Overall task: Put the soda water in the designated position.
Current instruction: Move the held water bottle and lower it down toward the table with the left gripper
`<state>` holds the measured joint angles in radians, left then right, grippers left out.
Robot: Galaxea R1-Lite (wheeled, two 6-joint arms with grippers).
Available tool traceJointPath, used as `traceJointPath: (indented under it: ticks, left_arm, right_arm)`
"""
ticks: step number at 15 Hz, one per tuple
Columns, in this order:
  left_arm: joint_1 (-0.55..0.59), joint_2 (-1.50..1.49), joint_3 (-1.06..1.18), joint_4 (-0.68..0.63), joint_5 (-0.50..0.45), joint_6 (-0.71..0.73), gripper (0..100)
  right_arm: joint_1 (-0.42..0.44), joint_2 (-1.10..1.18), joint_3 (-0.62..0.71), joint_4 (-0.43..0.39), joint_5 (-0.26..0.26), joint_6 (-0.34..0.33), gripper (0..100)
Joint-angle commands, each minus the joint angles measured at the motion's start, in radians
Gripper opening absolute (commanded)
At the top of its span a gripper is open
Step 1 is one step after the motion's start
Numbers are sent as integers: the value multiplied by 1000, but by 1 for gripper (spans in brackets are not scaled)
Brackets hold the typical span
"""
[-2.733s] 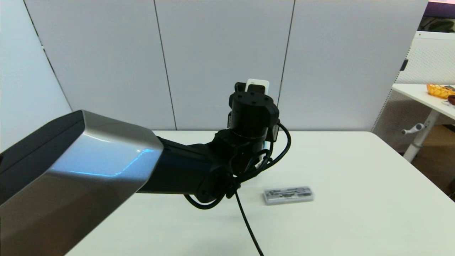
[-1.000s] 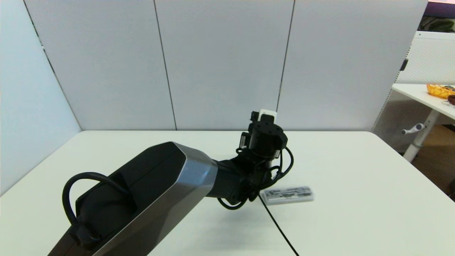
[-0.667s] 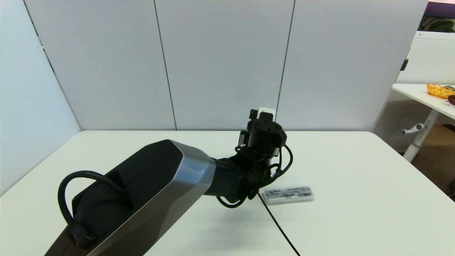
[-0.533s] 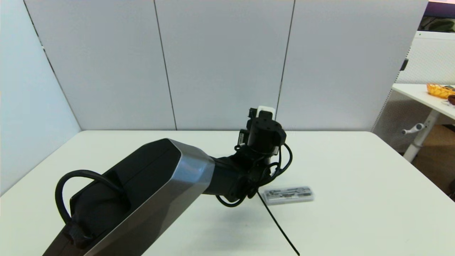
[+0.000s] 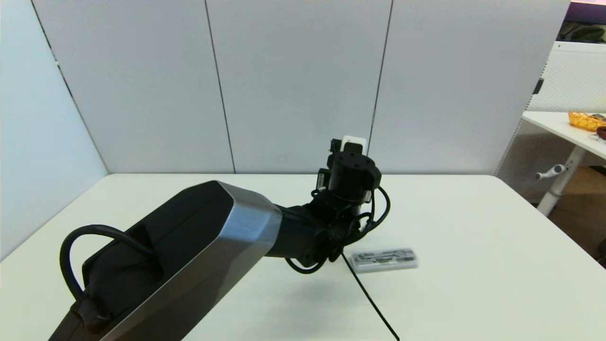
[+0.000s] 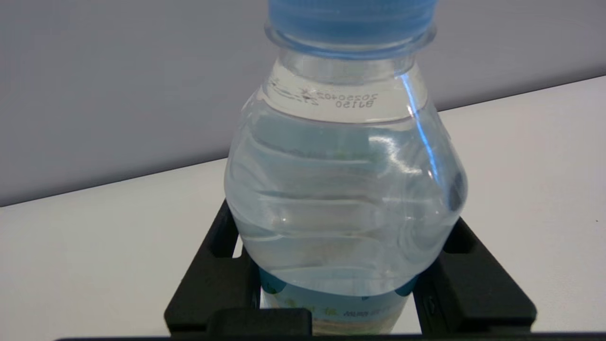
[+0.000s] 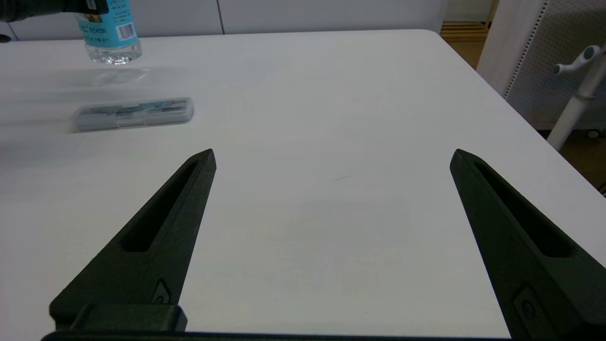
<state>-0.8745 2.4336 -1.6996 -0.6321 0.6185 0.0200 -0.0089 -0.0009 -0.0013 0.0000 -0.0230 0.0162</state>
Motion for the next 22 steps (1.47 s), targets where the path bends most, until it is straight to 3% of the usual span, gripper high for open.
traceJointPath:
  ticks: [1, 11, 12, 22]
  left_arm:
    - [0, 1, 17, -4, 4, -2, 0]
    - [0, -1, 67, -3, 3, -15, 0]
    - [0, -1, 69, -1, 3, -15, 100]
    - [2, -15, 72, -3, 4, -14, 100]
  right_arm:
    - [0, -1, 0, 0, 0, 1, 100]
    - [0, -1, 0, 0, 0, -1, 100]
    - [0, -1, 0, 0, 0, -1, 100]
    - [0, -1, 0, 0, 0, 1, 100]
